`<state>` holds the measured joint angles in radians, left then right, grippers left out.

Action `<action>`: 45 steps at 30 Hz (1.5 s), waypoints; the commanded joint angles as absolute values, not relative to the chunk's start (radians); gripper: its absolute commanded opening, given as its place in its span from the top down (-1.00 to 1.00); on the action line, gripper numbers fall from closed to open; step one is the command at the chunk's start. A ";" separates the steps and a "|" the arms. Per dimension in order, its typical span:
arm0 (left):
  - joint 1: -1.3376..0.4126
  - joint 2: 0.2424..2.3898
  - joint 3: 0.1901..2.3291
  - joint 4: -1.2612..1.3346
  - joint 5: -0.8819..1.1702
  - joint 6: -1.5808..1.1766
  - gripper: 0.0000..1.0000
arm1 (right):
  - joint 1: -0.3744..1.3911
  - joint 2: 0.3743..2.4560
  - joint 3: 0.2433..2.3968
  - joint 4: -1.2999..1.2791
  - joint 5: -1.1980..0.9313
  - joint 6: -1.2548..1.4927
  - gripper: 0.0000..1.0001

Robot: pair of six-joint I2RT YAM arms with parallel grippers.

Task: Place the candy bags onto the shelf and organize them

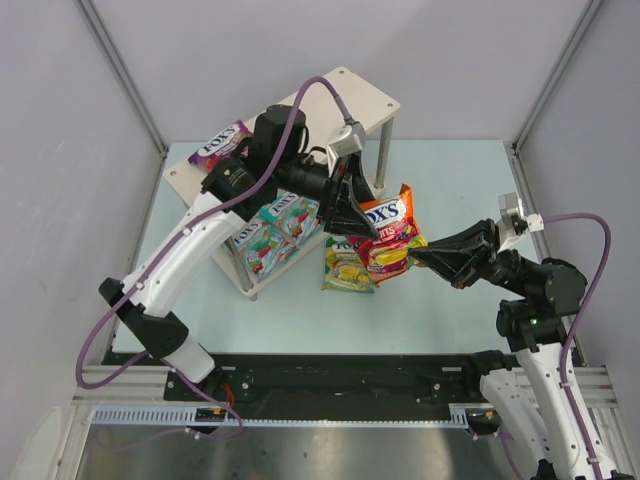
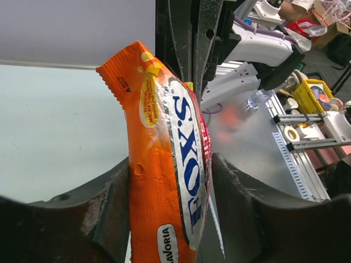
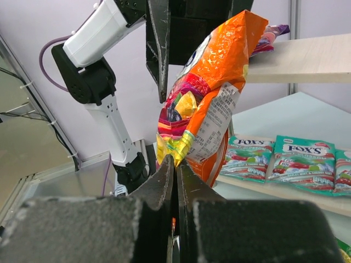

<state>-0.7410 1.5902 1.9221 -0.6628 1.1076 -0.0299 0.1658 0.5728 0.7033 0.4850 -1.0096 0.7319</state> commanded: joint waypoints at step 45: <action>-0.761 1.506 1.787 -0.021 0.888 -0.595 0.77 | 0.433 0.635 0.707 0.649 -0.566 0.709 0.06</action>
